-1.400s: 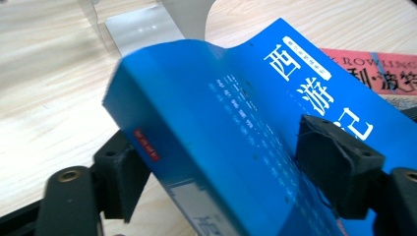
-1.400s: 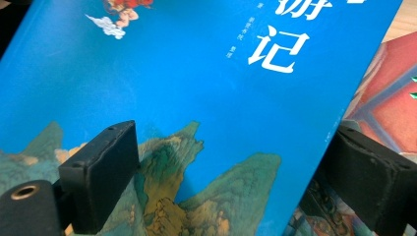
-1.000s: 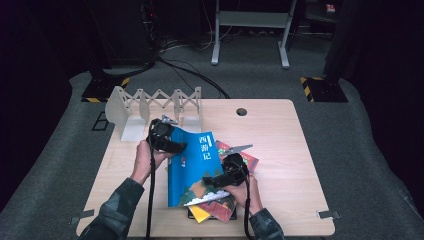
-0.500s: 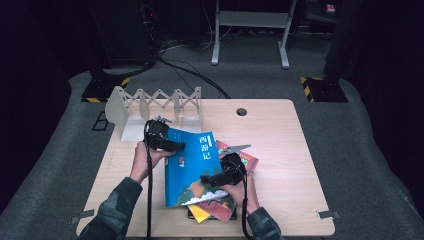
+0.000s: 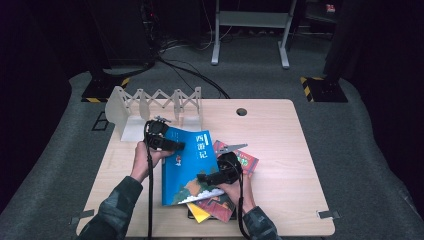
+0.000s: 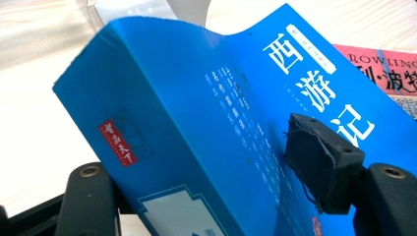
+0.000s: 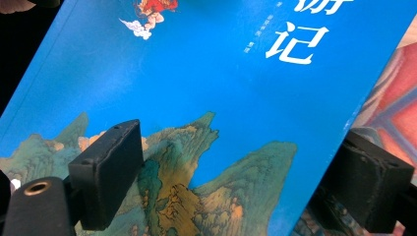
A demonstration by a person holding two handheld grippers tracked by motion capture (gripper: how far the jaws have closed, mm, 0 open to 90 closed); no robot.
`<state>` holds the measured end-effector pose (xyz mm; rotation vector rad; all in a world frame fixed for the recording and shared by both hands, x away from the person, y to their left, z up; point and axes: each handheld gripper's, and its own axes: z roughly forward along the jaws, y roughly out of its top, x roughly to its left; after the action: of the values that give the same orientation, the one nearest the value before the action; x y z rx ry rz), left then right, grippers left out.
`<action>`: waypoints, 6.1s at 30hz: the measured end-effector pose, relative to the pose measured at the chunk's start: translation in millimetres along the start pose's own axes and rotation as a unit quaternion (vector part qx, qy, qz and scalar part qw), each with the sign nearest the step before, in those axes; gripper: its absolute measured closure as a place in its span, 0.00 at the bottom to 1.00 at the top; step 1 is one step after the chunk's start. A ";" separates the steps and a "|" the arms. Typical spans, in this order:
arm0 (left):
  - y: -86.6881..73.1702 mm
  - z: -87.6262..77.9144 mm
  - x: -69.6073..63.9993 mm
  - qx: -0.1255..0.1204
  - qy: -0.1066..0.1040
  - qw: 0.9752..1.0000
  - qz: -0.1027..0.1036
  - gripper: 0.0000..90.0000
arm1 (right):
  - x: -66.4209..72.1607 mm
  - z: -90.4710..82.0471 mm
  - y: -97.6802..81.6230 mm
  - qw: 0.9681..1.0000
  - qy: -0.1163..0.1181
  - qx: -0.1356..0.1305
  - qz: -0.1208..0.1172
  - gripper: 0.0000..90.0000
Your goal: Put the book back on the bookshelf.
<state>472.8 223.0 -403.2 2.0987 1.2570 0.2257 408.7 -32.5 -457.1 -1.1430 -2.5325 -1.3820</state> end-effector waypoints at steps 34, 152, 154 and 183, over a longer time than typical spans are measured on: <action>4.4 -15.1 -0.4 -0.035 -0.038 0.999 -0.014 0.54 | -136.9 -106.9 -117.8 0.952 -0.284 -0.051 0.101 0.05; 23.9 -149.8 123.4 -0.309 0.247 0.916 -0.070 0.69 | -135.7 -105.0 -119.8 0.946 -0.303 -0.068 0.090 0.16; 25.3 -146.2 126.3 -0.311 0.250 0.914 -0.073 0.69 | -135.7 -105.1 -119.8 0.946 -0.303 -0.068 0.090 0.16; -0.2 -98.8 133.8 -0.344 0.269 0.898 -0.059 0.68 | -135.0 -104.6 -119.8 0.946 -0.304 -0.067 0.089 0.16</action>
<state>496.6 379.7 -353.0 1.3710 1.3351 1.0866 401.9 -228.6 -527.9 -2.0409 -2.6174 -1.3269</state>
